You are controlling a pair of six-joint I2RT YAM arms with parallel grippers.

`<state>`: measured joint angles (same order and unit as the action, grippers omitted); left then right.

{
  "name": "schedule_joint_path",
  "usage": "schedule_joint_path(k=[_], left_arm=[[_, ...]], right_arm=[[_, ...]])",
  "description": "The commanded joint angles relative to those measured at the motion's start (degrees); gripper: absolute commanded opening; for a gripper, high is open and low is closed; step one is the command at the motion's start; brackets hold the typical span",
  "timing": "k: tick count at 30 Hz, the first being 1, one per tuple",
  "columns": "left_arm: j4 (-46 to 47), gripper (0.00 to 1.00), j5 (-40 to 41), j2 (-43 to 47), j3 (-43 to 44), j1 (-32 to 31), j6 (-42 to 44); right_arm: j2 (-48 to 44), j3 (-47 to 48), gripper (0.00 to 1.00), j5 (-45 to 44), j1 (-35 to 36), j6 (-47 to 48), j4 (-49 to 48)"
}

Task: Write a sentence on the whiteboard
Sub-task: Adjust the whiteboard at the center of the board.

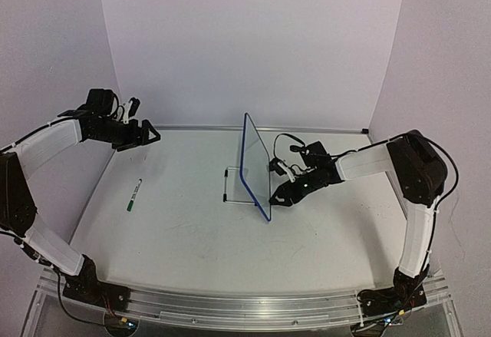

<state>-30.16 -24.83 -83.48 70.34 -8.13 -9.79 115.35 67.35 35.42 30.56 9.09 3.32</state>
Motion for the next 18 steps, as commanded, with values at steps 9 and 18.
schedule_joint_path(k=[9,18], left_arm=[[3.07,0.91,0.96,-0.37,-1.71,1.11,1.88],[3.18,0.91,1.63,-0.51,-2.21,1.33,1.59]], right_arm=[[0.06,0.64,0.48,0.29,8.48,-0.87,-0.15],[-3.43,-6.25,0.49,-11.79,16.12,-8.23,-13.20]])
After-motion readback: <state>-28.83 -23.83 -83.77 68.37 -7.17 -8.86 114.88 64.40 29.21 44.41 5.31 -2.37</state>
